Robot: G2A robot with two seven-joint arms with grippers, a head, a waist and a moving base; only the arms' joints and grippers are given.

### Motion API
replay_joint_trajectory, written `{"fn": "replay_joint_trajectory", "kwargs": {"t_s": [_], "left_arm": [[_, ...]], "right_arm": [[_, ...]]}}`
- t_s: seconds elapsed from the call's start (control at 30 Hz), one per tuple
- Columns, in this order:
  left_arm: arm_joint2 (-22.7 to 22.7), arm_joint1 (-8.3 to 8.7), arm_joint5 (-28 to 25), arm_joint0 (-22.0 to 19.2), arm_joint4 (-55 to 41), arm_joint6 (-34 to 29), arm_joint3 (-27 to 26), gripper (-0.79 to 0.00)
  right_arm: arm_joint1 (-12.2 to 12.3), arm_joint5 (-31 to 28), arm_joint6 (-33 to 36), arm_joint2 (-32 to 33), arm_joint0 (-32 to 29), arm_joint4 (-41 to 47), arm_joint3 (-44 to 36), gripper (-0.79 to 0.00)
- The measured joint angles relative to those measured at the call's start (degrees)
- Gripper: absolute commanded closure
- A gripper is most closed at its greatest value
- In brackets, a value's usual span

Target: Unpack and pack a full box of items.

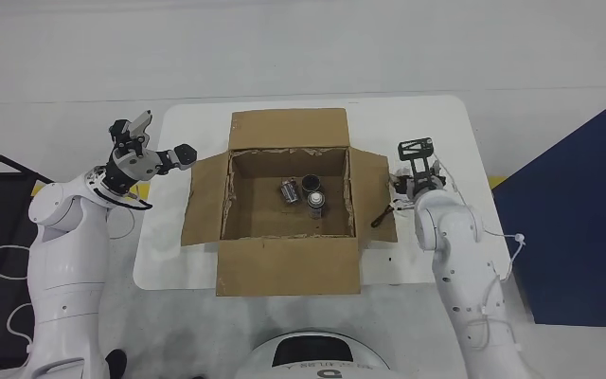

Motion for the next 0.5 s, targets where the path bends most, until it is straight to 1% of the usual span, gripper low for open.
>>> {"fn": "replay_joint_trajectory", "kwargs": {"t_s": [0.07,0.13,0.17,0.23,0.3,0.37,0.4,0.43,0.5], "left_arm": [[0.0,0.00,0.0,0.0,0.0,0.0,0.0,-0.785],[0.0,0.00,0.0,0.0,0.0,0.0,0.0,-0.785],[0.0,0.00,0.0,0.0,0.0,0.0,0.0,-0.785],[0.0,0.00,0.0,0.0,0.0,0.0,0.0,-0.785],[0.0,0.00,0.0,0.0,0.0,0.0,0.0,-0.785],[0.0,0.00,0.0,0.0,0.0,0.0,0.0,-0.785],[0.0,0.00,0.0,0.0,0.0,0.0,0.0,-0.785],[0.0,0.00,0.0,0.0,0.0,0.0,0.0,-0.785],[0.0,0.00,0.0,0.0,0.0,0.0,0.0,-0.785]], "right_arm": [[-0.1,0.1,-0.3,-0.3,0.3,0.0,1.0,-0.619],[-0.1,0.2,-0.6,-0.4,0.3,0.2,1.5,-0.536],[-0.2,0.3,-0.6,-0.5,0.3,0.3,1.7,-0.459],[-0.2,0.3,-0.7,-0.6,0.4,0.7,2.2,-0.391],[-0.3,0.0,-0.9,-0.6,0.9,1.5,3.0,-0.342],[-0.3,-0.3,-1.0,-0.8,1.2,1.9,3.7,-0.271],[-0.3,-0.6,-1.1,-0.8,1.1,2.1,3.7,-0.191],[-0.3,-0.8,-1.2,-0.8,1.0,2.3,3.6,0.000],[-0.3,-1.3,-1.3,-0.7,0.6,2.7,3.1,0.000]]}}
